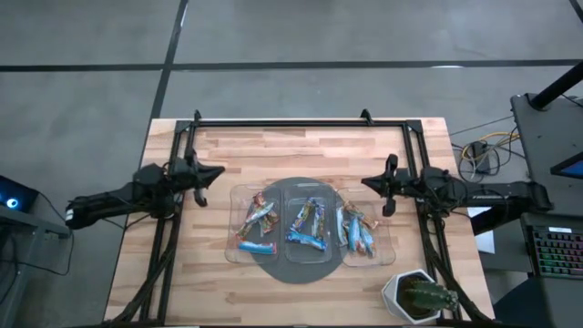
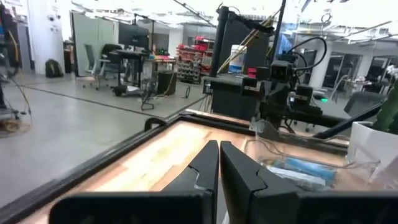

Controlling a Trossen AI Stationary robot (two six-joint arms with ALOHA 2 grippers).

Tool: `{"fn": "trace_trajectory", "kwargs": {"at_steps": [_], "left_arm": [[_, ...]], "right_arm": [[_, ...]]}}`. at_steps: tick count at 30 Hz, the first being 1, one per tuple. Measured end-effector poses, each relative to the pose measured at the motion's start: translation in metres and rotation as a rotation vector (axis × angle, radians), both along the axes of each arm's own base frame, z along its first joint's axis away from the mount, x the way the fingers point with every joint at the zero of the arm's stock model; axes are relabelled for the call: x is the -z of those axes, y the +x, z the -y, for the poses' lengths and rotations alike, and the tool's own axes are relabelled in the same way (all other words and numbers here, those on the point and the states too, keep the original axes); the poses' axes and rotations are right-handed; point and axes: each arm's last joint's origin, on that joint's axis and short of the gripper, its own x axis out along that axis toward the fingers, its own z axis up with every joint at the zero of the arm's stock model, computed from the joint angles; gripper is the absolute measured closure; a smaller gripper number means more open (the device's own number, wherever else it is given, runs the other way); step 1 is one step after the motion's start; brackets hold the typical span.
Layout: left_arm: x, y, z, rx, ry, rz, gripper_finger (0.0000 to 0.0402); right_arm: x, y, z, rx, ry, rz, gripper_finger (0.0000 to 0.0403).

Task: Pick and place Granola Bars by type
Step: Return to home position

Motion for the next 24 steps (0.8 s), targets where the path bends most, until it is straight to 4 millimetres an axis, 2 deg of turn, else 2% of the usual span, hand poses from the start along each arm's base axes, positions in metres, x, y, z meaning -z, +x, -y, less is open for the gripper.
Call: {"fn": "trace_trajectory", "kwargs": {"at_steps": [9, 15, 24], "left_arm": [[0.012, 0.005, 0.002, 0.090, -0.020, 0.071, 0.0402], [0.020, 0.007, 0.004, 0.166, -0.049, 0.046, 0.0402], [0.028, 0.008, 0.004, 0.161, -0.091, 0.009, 0.0402]], "right_arm": [[0.006, 0.000, 0.000, 0.001, -0.004, 0.030, 0.0395], [0.007, 0.000, -0.002, -0.057, 0.003, 0.027, 0.0394], [0.014, 0.000, -0.002, -0.052, 0.008, -0.040, 0.0394]]}}
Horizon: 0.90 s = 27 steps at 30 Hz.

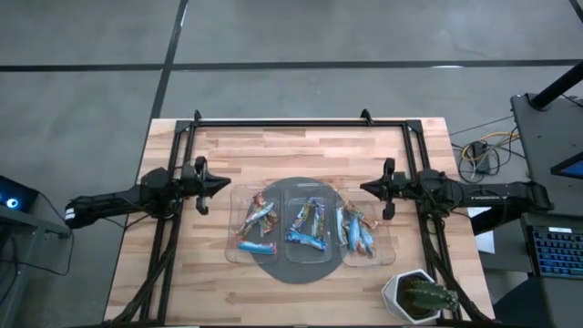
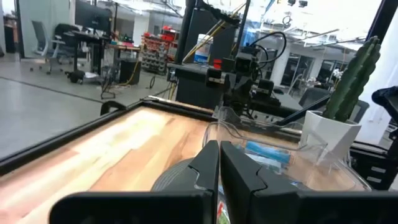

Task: Pick and place Granola Bars by type
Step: Return to home position

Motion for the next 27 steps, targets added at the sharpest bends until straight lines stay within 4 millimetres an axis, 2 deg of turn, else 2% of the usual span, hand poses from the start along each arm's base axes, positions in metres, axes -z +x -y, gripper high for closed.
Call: {"fn": "trace_trajectory", "kwargs": {"at_steps": [5, 14, 20, 27], "left_arm": [[0.005, 0.000, 0.000, 0.000, -0.034, -0.046, 0.0402], [0.007, 0.000, 0.000, -0.005, -0.004, -0.069, 0.0402], [0.007, 0.000, 0.000, -0.015, 0.039, -0.076, 0.0402], [0.004, 0.000, -0.001, -0.025, 0.051, -0.051, 0.0402]], "right_arm": [[0.004, 0.000, 0.000, 0.001, 0.002, -0.027, 0.0394], [0.014, -0.001, 0.000, 0.001, 0.007, -0.095, 0.0394], [0.014, -0.001, 0.000, 0.000, 0.004, -0.091, 0.0394], [0.001, 0.000, 0.000, -0.006, -0.015, 0.041, 0.0394]]}}
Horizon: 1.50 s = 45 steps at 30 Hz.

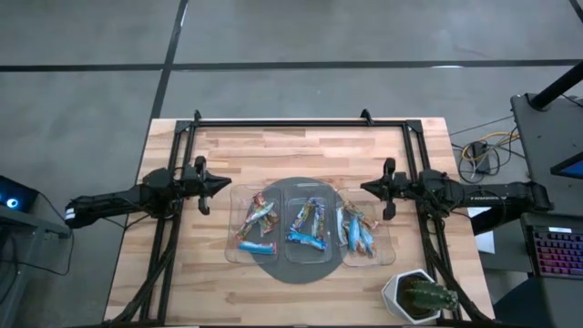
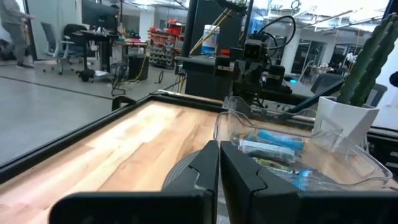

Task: Pick and place Granola Bars by type
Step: Return to home position

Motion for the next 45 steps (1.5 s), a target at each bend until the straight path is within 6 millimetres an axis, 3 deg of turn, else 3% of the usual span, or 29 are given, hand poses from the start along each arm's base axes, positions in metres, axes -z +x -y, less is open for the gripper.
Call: {"fn": "trace_trajectory", "kwargs": {"at_steps": [28, 38, 45], "left_arm": [[0.000, 0.000, 0.000, 0.000, 0.005, 0.002, 0.0402], [0.002, 0.000, 0.000, -0.002, -0.001, -0.016, 0.0402], [0.002, 0.000, 0.000, -0.001, 0.000, -0.015, 0.0402]], "right_arm": [[-0.010, -0.022, -0.002, 0.000, -0.002, 0.127, 0.0395], [-0.007, -0.021, -0.002, -0.007, 0.247, 0.130, 0.0394], [-0.007, -0.021, -0.002, -0.008, 0.258, 0.131, 0.0394]]}}
